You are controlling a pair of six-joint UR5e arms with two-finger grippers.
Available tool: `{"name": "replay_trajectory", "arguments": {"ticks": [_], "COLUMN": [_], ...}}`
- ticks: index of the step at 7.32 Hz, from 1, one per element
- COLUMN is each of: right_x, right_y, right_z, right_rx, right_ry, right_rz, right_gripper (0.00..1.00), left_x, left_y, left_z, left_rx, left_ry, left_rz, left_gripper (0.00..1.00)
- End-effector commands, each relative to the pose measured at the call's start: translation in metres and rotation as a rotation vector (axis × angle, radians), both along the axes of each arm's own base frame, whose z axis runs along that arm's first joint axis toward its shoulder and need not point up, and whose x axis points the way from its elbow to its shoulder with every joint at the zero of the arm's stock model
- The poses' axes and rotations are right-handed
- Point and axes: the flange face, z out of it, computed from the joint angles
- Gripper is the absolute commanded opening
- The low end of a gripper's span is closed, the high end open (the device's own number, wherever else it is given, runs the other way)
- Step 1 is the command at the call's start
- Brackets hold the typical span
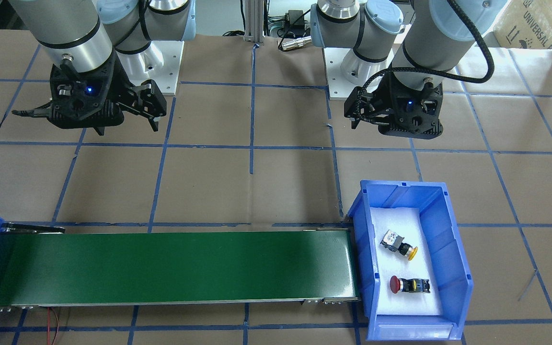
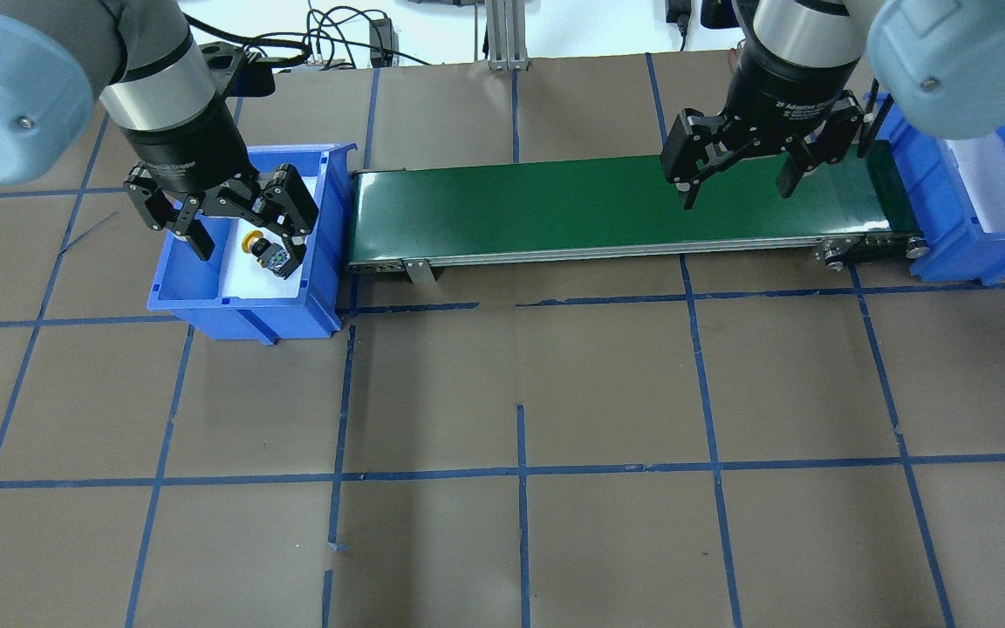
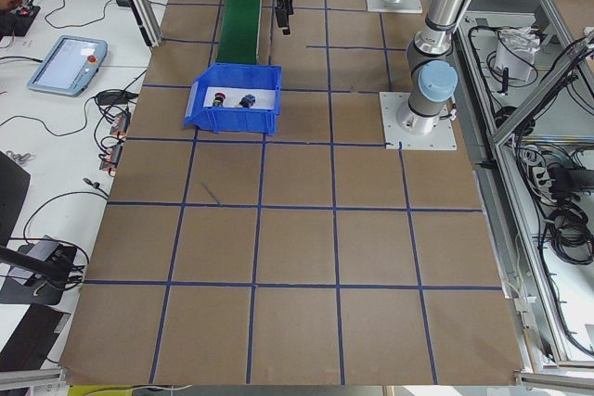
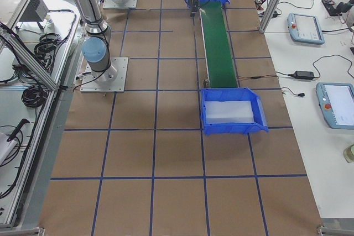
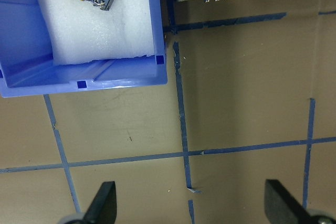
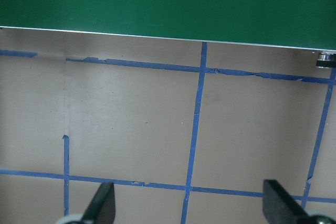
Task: Transport two buttons from left to right
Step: 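Lower the left gripper into the blue bin toward the yellow-head button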
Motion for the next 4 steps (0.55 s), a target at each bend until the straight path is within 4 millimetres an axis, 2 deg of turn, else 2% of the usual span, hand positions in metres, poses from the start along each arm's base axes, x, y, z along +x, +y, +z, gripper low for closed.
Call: {"name": "replay_trajectory", "arguments": {"ticks": [1, 2, 4], "right_x": [0.0, 0.001, 0.0], "right_y": [0.0, 0.001, 0.0], "right_z": [0.0, 0.0, 0.0], "right_rx": [0.002, 0.0, 0.002], "right_ry": [0.0, 0.0, 0.0], "right_rz": [0.002, 0.004, 0.002], "right_gripper": [1.0, 1.0, 1.0], "left_x": [0.0, 0.004, 0.009], "left_y": [-0.002, -0.005, -0.038], "left_z": [0.007, 0.007, 0.009], "left_rx": [-0.017, -0.019, -0.093], "left_ry": [0.003, 0.004, -0.002], "left_rz": [-0.005, -0.005, 0.01], "left_gripper": [1.0, 1.0, 1.0]}}
